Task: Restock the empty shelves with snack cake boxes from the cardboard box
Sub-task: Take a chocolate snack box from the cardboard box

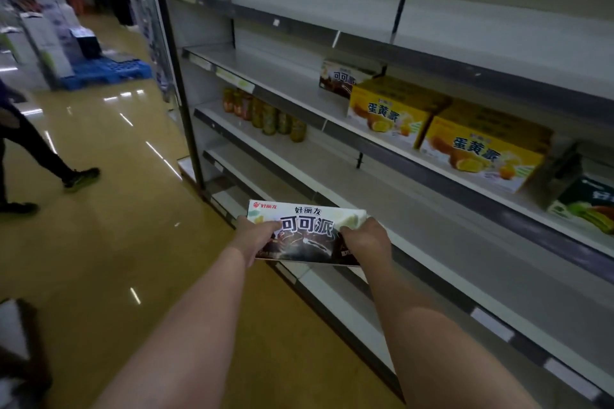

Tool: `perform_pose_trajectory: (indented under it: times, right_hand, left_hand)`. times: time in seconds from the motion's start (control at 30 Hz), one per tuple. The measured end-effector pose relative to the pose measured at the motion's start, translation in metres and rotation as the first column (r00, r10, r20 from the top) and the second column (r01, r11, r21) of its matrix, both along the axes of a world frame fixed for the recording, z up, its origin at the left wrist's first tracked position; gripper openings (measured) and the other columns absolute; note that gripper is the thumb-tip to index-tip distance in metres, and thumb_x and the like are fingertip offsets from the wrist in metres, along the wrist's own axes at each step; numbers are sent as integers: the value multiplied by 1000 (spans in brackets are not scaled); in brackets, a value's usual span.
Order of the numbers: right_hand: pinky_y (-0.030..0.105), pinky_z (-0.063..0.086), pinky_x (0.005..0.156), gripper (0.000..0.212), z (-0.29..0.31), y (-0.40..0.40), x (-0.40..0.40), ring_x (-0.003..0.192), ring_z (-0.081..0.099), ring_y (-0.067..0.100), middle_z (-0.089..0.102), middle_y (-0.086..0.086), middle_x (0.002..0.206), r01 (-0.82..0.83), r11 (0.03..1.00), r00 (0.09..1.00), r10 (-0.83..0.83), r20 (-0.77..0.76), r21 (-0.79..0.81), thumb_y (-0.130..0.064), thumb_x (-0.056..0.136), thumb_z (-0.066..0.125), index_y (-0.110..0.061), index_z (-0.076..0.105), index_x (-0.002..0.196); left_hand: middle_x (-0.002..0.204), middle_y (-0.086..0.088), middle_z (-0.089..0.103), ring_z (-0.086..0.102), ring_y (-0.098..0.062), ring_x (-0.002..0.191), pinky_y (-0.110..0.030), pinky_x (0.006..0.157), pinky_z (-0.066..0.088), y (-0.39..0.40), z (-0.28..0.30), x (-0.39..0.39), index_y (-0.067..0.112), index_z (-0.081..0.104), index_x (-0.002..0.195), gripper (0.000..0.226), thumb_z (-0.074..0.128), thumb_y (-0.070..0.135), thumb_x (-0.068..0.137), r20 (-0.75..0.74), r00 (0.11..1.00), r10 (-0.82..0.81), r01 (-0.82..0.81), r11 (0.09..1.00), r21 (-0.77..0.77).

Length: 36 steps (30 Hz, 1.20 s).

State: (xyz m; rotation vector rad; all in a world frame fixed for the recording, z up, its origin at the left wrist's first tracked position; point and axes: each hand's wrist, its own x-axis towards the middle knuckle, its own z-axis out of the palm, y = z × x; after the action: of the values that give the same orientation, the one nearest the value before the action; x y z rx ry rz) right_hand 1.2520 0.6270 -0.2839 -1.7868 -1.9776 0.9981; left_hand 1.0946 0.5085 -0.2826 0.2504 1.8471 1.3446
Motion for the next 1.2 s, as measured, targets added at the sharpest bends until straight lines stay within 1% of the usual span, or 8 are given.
perform_pose_trajectory:
  times: [0.1,0.23,0.33,0.6,0.87,0.97,1.07,1.2]
  right_hand:
    - [30,42,77,46,6,10,-42,108,59,27,60,11,121,38,999,999,-37,-7,40,-35,89,61,-9,49,125]
    - [31,43,75,43,9,18,-97,103,60,28,62,11,116,97,991,994,-92,-55,90,-33,88,60,-7,51,121]
    - [30,43,73,42,16,24,-141,98,60,27,63,10,112,143,985,989,-138,-60,93,-35,87,60,-10,53,120]
    - [32,46,76,43,38,56,-208,101,61,28,63,10,111,264,954,960,-246,-133,141,-35,89,58,-10,51,123]
    - [33,43,79,43,58,114,-249,106,59,34,61,18,118,332,908,940,-297,-166,255,-27,90,58,-2,47,123]
    - [34,44,82,45,66,145,-263,109,58,35,61,18,120,347,890,933,-297,-202,295,-27,91,59,-2,46,125]
    - [37,45,87,49,76,177,-274,112,57,34,60,17,123,346,880,933,-284,-222,326,-29,91,59,-3,43,130]
    - [39,44,88,56,89,214,-278,118,52,34,52,16,129,362,852,929,-363,-70,378,-37,90,58,-5,40,132]
  left_hand:
    - [115,-16,60,67,-26,81,-35,61,55,17,7,-46,10,25,138,71,71,18,84,-8,1000,-16,16,999,37]
    - [104,-12,60,66,-24,82,-33,59,52,34,17,-107,11,28,131,62,69,15,85,-6,998,-69,69,994,82]
    - [116,-14,59,66,-28,90,-42,76,57,45,27,-152,12,23,138,73,71,18,83,-33,994,-104,106,992,71]
    - [100,-6,58,61,-13,74,-22,50,43,95,46,-223,14,31,125,52,67,14,87,-65,978,-198,205,968,146]
    - [128,-10,53,58,-22,99,-32,76,44,165,56,-266,16,21,142,73,67,18,86,-166,970,-178,213,952,221]
    - [123,-11,54,57,-16,82,-23,60,42,199,67,-278,14,22,138,66,65,18,88,-210,966,-152,208,939,275]
    - [125,-9,51,54,-15,84,-21,52,38,239,82,-292,15,26,137,63,64,16,88,-235,963,-134,202,935,292]
    - [115,-9,52,53,-8,72,-15,42,42,288,86,-302,9,26,138,60,60,5,89,-264,936,-232,311,896,317]
